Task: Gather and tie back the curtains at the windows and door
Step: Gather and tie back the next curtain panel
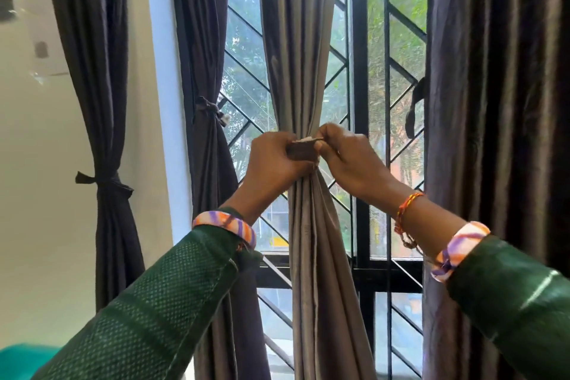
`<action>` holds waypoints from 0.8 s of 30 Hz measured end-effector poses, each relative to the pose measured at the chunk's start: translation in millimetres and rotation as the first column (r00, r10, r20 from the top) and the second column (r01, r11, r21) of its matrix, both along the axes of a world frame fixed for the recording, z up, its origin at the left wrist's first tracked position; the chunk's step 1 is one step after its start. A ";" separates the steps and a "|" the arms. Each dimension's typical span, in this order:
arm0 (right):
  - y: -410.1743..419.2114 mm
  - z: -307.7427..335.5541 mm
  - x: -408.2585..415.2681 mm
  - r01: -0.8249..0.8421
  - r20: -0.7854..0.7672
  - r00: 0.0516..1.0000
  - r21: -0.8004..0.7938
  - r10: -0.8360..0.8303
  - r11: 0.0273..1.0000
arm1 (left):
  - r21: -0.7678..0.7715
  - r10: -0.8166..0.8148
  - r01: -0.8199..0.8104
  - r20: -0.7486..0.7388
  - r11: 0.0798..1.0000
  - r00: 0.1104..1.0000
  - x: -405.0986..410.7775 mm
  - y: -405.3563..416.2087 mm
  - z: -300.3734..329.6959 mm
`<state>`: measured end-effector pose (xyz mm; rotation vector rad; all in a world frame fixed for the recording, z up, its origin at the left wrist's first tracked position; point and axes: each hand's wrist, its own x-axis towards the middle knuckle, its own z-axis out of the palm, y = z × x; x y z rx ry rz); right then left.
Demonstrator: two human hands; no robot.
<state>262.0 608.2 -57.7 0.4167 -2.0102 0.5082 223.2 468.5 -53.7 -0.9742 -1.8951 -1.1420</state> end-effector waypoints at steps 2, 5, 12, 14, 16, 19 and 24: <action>-3.0 1.8 -3.2 0.008 0.024 1.000 0.015 -0.009 1.000 | -0.141 0.119 -0.145 -0.176 0.979 0.977 10.6 -0.9 4.4; -9.1 3.5 -6.3 -0.001 0.041 0.999 0.014 0.000 1.000 | -0.198 0.247 -0.307 -0.278 0.931 0.928 14.3 -2.9 5.5; -14.5 -5.4 -3.1 -0.089 -0.005 0.996 0.016 0.089 0.996 | -0.261 0.147 -0.132 0.040 0.956 0.988 6.0 -22.9 15.8; -14.2 -5.7 -2.6 -0.064 -0.011 0.998 0.016 0.064 0.998 | -0.307 0.070 -0.029 0.124 0.951 0.990 4.1 -23.4 13.4; -14.1 -5.7 -3.7 -0.010 -0.022 1.000 0.032 0.011 0.999 | -0.327 0.058 -0.026 0.089 0.945 0.994 0.0 -19.9 8.2; -12.8 -9.7 -6.1 0.039 -0.024 0.999 0.022 -0.038 0.999 | -0.330 0.120 -0.126 -0.039 0.936 0.992 -9.7 -22.3 5.5; -8.1 -17.9 -16.2 -0.078 -0.084 0.994 -0.072 0.072 0.994 | -0.300 0.152 -0.217 -0.224 0.929 0.963 -14.9 -29.9 1.0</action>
